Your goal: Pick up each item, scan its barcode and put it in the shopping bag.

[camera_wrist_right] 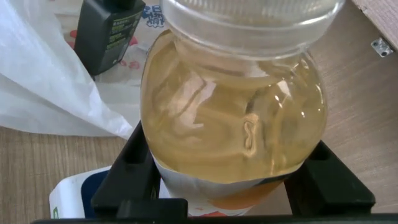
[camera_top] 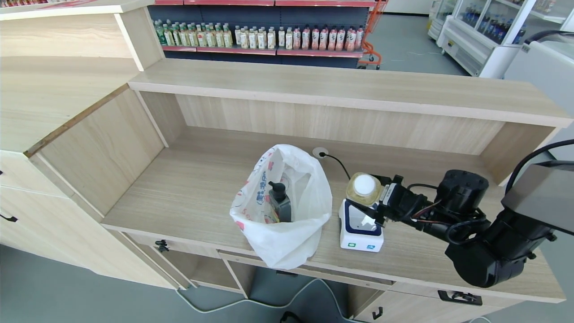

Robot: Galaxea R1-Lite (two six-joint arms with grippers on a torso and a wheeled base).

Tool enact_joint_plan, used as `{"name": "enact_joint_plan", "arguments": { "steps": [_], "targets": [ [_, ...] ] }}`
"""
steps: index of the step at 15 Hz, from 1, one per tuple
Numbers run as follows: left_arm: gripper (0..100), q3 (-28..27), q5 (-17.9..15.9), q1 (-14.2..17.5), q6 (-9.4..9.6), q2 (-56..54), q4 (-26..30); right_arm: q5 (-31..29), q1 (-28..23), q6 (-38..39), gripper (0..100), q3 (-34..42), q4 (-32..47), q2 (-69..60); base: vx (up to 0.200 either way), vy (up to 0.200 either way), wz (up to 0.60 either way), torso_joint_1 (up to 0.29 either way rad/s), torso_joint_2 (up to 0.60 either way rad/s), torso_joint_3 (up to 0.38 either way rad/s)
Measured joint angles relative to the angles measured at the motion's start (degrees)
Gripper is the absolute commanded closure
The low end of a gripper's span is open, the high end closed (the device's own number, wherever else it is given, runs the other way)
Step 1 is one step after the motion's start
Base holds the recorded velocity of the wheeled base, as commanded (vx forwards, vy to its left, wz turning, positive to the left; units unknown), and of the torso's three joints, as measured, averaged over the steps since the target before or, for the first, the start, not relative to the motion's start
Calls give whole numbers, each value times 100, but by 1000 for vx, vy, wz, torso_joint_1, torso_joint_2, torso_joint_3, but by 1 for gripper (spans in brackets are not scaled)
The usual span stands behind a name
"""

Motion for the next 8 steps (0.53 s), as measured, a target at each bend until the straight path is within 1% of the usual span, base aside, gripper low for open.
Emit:
{"name": "enact_joint_plan", "arguments": {
  "steps": [8],
  "targets": [
    [0, 0, 0, -2, 0, 0, -2, -22, -35, -65, 100, 13, 16, -13, 0, 0, 0, 0, 0, 0]
  ]
}}
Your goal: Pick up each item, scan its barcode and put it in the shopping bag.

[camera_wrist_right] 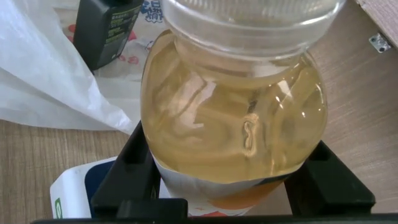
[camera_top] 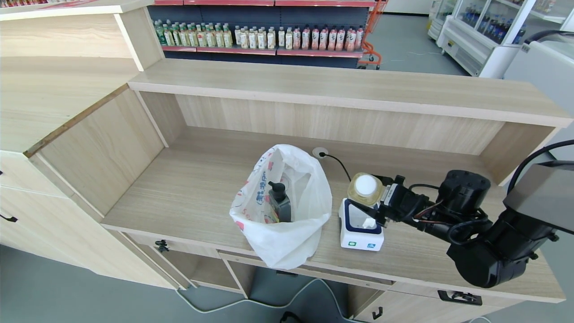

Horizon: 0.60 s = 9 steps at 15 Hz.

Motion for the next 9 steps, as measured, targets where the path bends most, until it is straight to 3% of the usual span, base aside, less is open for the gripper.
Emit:
{"name": "enact_joint_plan", "arguments": {
  "steps": [9],
  "targets": [
    [0, 0, -2, 2, 2, 0, 0, -11, 0, -143, 100, -9, 2, -16, 0, 0, 0, 0, 0, 0]
  ]
}}
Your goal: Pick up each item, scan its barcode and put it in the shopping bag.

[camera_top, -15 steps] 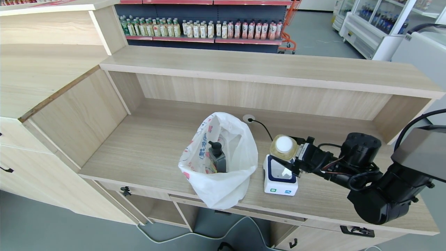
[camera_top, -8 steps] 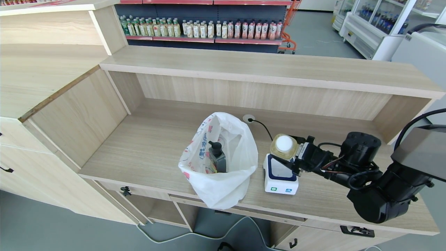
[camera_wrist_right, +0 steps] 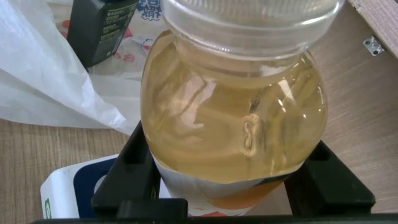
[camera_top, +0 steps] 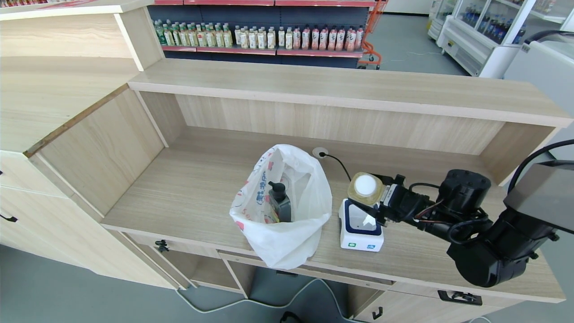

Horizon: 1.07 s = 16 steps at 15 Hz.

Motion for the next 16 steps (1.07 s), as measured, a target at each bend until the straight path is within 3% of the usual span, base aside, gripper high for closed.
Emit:
{"name": "enact_joint_plan", "arguments": {
  "steps": [12, 14, 16],
  "targets": [
    [0, 0, 0, 0, 0, 0, 2, -45, 0, 49, 100, 11, 4, -96, 0, 0, 0, 0, 0, 0],
    [0, 0, 2, 0, 5, 0, 2, -472, 17, 600, 100, 43, 23, -266, 0, 0, 0, 0, 0, 0],
    [0, 0, 2, 0, 6, 0, 2, -1446, 66, 1591, 100, 130, 101, -678, 0, 0, 0, 0, 0, 0]
  ]
}}
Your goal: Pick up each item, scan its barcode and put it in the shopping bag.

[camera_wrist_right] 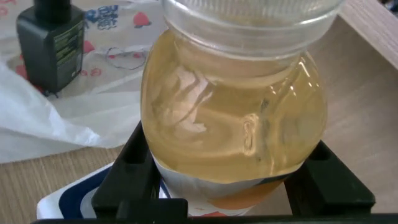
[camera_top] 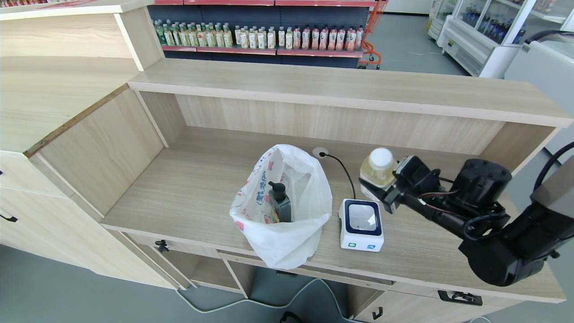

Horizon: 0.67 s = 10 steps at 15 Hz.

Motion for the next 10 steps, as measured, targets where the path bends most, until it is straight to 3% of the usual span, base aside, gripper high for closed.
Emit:
{"name": "enact_joint_plan", "arguments": {
  "steps": [3, 5, 10],
  "targets": [
    [0, 0, -2, 0, 11, 0, -2, -1292, -20, 1398, 100, 245, 814, -822, 0, 0, 0, 0, 0, 0],
    [0, 0, 0, 0, 13, 0, 0, -1899, -113, 2408, 100, 336, 1575, -1326, 0, 200, 0, 0, 5, 5],
    [0, 0, 0, -2, 7, 0, 0, -1957, -243, 3040, 100, 140, 1665, -1691, 0, 200, 0, 3, 1, 1]
  ]
}}
